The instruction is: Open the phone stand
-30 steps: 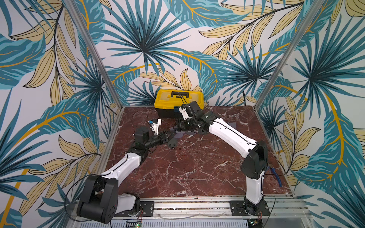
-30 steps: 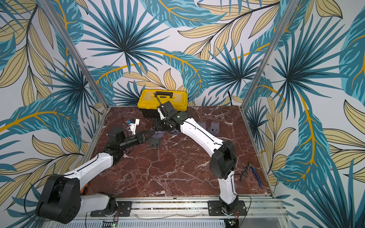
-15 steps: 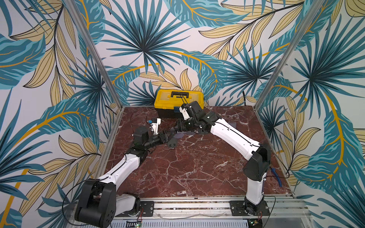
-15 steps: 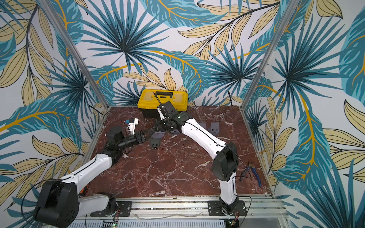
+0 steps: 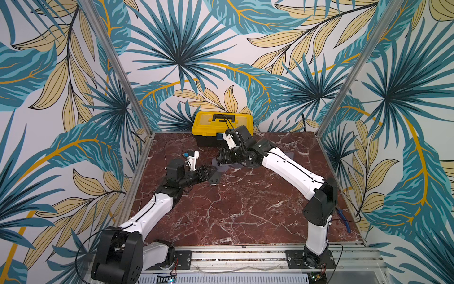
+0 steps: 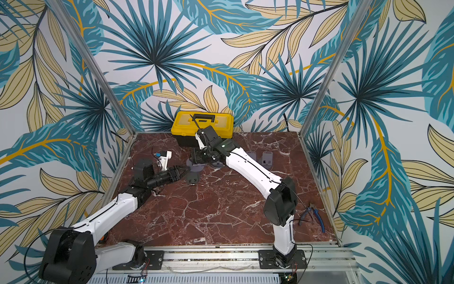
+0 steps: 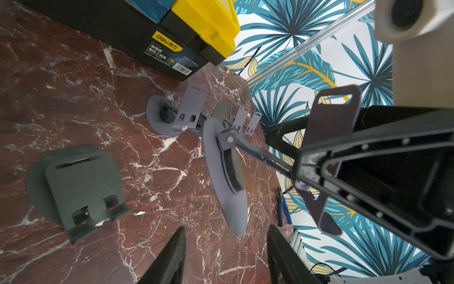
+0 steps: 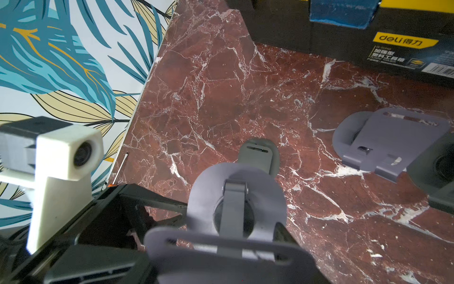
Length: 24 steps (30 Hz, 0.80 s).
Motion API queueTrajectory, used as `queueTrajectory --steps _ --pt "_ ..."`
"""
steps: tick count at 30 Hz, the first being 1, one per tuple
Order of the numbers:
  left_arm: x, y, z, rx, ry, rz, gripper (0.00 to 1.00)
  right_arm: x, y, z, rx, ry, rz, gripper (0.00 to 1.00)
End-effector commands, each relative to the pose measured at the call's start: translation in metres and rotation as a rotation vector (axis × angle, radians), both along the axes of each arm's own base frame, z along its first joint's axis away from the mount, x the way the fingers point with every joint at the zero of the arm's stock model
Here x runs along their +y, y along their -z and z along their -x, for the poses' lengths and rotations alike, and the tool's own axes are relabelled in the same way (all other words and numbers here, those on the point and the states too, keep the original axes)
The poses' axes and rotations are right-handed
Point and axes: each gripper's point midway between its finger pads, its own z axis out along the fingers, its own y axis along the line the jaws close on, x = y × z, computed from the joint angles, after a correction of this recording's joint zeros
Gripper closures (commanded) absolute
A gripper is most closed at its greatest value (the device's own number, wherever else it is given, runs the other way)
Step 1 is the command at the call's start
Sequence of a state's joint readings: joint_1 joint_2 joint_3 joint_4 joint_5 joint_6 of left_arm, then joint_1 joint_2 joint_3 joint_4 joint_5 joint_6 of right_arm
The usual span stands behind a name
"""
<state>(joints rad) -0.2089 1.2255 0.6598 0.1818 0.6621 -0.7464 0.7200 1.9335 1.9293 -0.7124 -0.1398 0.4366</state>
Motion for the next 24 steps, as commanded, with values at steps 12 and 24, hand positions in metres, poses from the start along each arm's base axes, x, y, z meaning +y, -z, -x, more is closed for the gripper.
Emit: queueTrajectory --steps 12,24 --pt "-0.009 -0.014 -0.023 -0.049 0.018 0.011 0.50 0.018 -0.026 0.010 -0.046 -0.048 -0.050 0.60" --pt "-0.009 -0.015 -0.026 -0.049 0.007 0.031 0.57 0.027 -0.022 0.011 -0.042 -0.063 -0.051 0.60"
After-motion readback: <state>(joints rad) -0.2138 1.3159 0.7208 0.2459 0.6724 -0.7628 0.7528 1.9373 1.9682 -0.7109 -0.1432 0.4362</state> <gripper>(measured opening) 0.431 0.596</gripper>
